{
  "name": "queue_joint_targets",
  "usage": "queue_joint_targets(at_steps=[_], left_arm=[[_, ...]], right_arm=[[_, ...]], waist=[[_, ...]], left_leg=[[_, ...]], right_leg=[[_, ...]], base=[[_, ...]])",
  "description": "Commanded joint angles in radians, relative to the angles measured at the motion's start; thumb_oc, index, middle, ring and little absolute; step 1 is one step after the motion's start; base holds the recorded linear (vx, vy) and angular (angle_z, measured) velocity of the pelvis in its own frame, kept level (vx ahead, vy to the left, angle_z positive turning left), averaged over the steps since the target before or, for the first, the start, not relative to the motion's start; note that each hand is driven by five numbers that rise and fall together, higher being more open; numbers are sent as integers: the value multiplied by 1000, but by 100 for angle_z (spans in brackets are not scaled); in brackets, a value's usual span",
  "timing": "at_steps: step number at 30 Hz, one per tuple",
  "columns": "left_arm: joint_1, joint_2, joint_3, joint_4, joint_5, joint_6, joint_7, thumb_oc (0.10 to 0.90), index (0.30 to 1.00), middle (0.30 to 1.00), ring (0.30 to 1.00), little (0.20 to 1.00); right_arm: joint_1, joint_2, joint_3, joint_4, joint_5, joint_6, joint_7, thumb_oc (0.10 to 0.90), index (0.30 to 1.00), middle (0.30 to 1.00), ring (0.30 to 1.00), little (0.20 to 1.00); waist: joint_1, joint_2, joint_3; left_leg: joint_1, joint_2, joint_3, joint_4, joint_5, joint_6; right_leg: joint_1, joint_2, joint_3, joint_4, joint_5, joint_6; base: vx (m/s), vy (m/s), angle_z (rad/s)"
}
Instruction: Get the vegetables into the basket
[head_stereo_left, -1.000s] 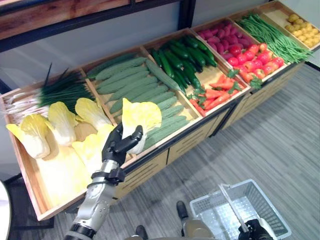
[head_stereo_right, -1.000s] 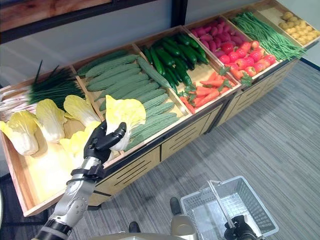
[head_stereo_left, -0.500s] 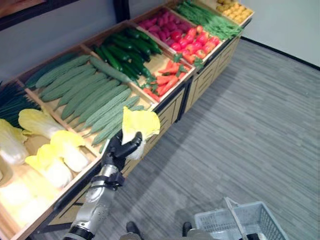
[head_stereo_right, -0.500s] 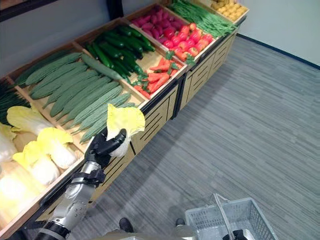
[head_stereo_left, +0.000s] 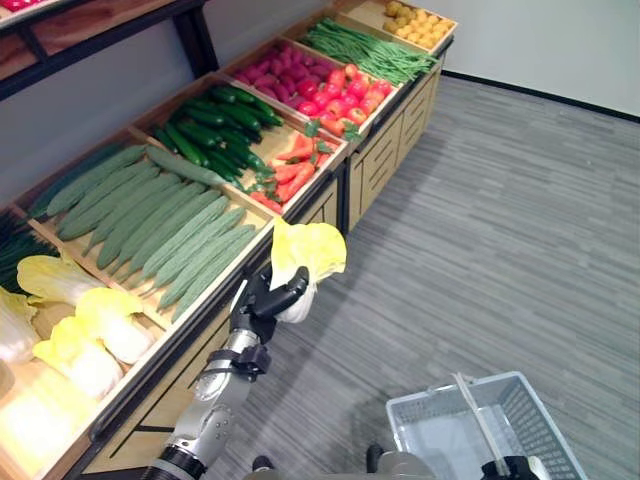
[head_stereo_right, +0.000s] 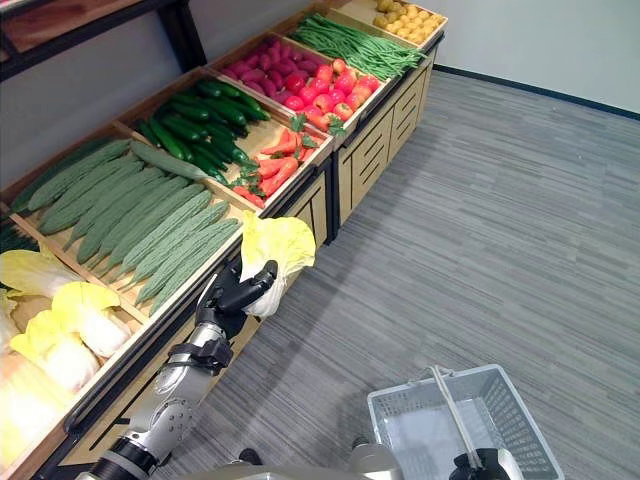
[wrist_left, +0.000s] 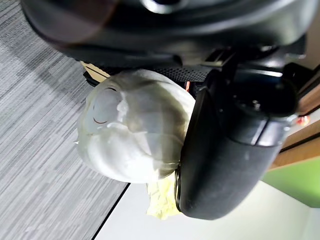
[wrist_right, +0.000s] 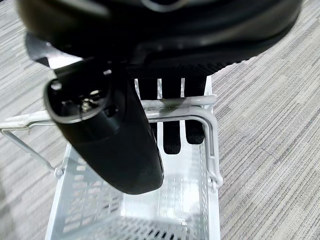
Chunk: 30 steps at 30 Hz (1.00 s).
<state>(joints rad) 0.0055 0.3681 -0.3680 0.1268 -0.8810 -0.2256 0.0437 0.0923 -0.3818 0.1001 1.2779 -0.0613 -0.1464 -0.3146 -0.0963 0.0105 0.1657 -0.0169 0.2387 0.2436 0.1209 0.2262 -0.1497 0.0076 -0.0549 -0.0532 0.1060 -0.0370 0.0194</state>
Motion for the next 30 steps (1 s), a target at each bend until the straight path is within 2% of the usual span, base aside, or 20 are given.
queue_joint_targets(at_steps=[1, 3, 4, 6, 8, 9, 11, 12, 13, 14, 15, 17, 18, 19, 21, 23, 28, 30], left_arm=[[-112, -25, 61, -147, 11, -120, -27, 400, 300, 300, 300, 300], [-97, -23, 69, -158, 18, -129, -29, 400, 300, 300, 300, 300], [-86, -19, 79, -169, 14, -135, -32, 400, 300, 300, 300, 300], [-83, -11, 77, -170, 9, -138, -40, 400, 300, 300, 300, 300], [-77, 8, 63, -183, 8, -142, -45, 400, 300, 300, 300, 300], [-76, 13, 65, -183, 6, -140, -48, 400, 300, 300, 300, 300], [-88, 28, 62, -183, 16, -144, -45, 400, 300, 300, 300, 300], [-92, 31, 62, -180, 24, -148, -43, 400, 300, 300, 300, 300], [-103, 39, 61, -175, 36, -154, -40, 400, 300, 300, 300, 300], [-115, 51, 59, -160, 40, -156, -30, 400, 300, 300, 300, 300], [-127, 55, 53, -152, 44, -151, -32, 400, 300, 300, 300, 300], [-127, 59, 53, -160, 60, -139, -28, 400, 300, 300, 300, 300], [-126, 61, 57, -163, 60, -137, -30, 400, 300, 300, 300, 300], [-123, 66, 66, -165, 64, -135, -31, 400, 300, 300, 300, 300], [-123, 66, 66, -165, 64, -135, -31, 400, 300, 300, 300, 300], [-114, 67, 73, -159, 69, -133, -35, 400, 300, 300, 300, 300], [-103, 57, 83, -158, 59, -133, -34, 400, 300, 300, 300, 300], [-92, 50, 89, -153, 53, -130, -33, 400, 300, 300, 300, 300]], right_arm=[[-23, -82, 13, 7, 14, -8, -60, 400, 300, 300, 300, 300], [-49, -91, 25, 36, 6, -4, -56, 400, 300, 300, 300, 300], [-62, -95, 26, 43, 4, -6, -56, 400, 300, 300, 300, 300], [-59, -93, 31, 36, 3, -9, -52, 400, 300, 300, 300, 300], [-77, -85, 38, 39, 4, -5, -48, 400, 300, 300, 300, 300], [-79, -82, 41, 39, 3, -5, -44, 400, 300, 300, 300, 300], [-89, -59, 46, 33, 3, 1, -41, 400, 300, 300, 300, 300], [-92, -54, 47, 28, 7, 0, -41, 400, 300, 300, 300, 300], [-103, -44, 46, 24, 14, 1, -46, 400, 300, 300, 300, 300], [-114, -28, 53, 16, 20, -3, -51, 400, 300, 300, 300, 300], [-118, -26, 51, 22, 30, -7, -57, 400, 300, 300, 300, 300], [-116, -22, 53, 31, 24, -12, -63, 400, 300, 300, 300, 300], [-116, -22, 53, 32, 22, -11, -64, 400, 300, 300, 300, 300], [-111, -22, 54, 31, 16, -10, -64, 400, 300, 300, 300, 300], [-111, -22, 54, 31, 16, -10, -64, 400, 300, 300, 300, 300], [-100, -22, 54, 27, 13, -12, -61, 400, 300, 300, 300, 300], [-86, -28, 54, 18, 14, -14, -56, 400, 300, 300, 300, 300], [-73, -41, 52, 6, 13, -19, -55, 400, 300, 300, 300, 300]], waist=[[33, -16, 15], [55, -15, 12], [59, -10, 14], [52, -6, 9], [40, -13, 6], [45, -18, 5], [43, -40, 9], [41, -45, 12], [39, -54, 21], [49, -53, 36], [59, -43, 34], [76, -34, 17], [80, -36, 13], [90, -50, 4], [90, -50, 3], [84, -61, -6], [77, -61, -5], [67, -53, 0]], left_leg=[[-45, -100, -212, -65, -139, 45], [-61, -135, -333, -85, -144, 55], [-71, -154, -373, -105, -137, 57], [-56, -149, -332, -128, -136, 64], [-29, -180, -268, -152, -166, 99], [-24, -187, -245, -153, -172, 105], [-4, -215, -170, -174, -189, 130], [-1, -220, -155, -182, -190, 134], [-2, -228, -123, -189, -191, 140], [-10, -213, -92, -196, -179, 141], [-22, -200, -79, -199, -169, 141], [-20, -184, -31, -196, -172, 148], [-19, -180, -22, -195, -172, 147], [-12, -180, 3, -192, -175, 140], [-12, -180, 4, -192, -175, 140], [-5, -171, 26, -190, -171, 131], [1, -142, 40, -178, -159, 109], [-1, -116, 36, -146, -154, 89]], right_leg=[[-18, -1, 88, -82, 37, 58], [-30, 9, 133, -84, 47, 62], [-37, 12, 158, -80, 49, 65], [-43, 6, 170, -77, 47, 72], [-72, -34, 229, -75, 68, 110], [-84, -43, 246, -72, 79, 121], [-141, -72, 295, -48, 119, 168], [-156, -77, 304, -50, 137, 181], [-191, -87, 313, -58, 188, 205], [-223, -86, 252, -18, 179, 192], [-199, -92, 164, 39, 133, 165], [-140, -98, 82, 154, 55, 140], [-137, -97, 77, 161, 54, 140], [-114, -108, 54, 97, 59, 144], [-114, -107, 54, 95, 60, 144], [-109, -90, 56, 31, 53, 139], [-86, -64, 64, -37, 51, 121], [-73, -37, 70, -54, 47, 104]], base=[[52, 0, -104], [53, 53, -91], [32, 148, -139], [18, 268, -100], [-19, 500, -49], [-56, 513, -109], [-91, 431, -117], [-168, 336, -101], [-244, 239, -110], [-281, 223, -79], [-229, 149, -84], [-145, 85, -74], [-68, -42, -83], [-1, -74, -82], [20, -76, -51], [22, -156, -24], [9, -220, -13], [-4, -242, -19]])
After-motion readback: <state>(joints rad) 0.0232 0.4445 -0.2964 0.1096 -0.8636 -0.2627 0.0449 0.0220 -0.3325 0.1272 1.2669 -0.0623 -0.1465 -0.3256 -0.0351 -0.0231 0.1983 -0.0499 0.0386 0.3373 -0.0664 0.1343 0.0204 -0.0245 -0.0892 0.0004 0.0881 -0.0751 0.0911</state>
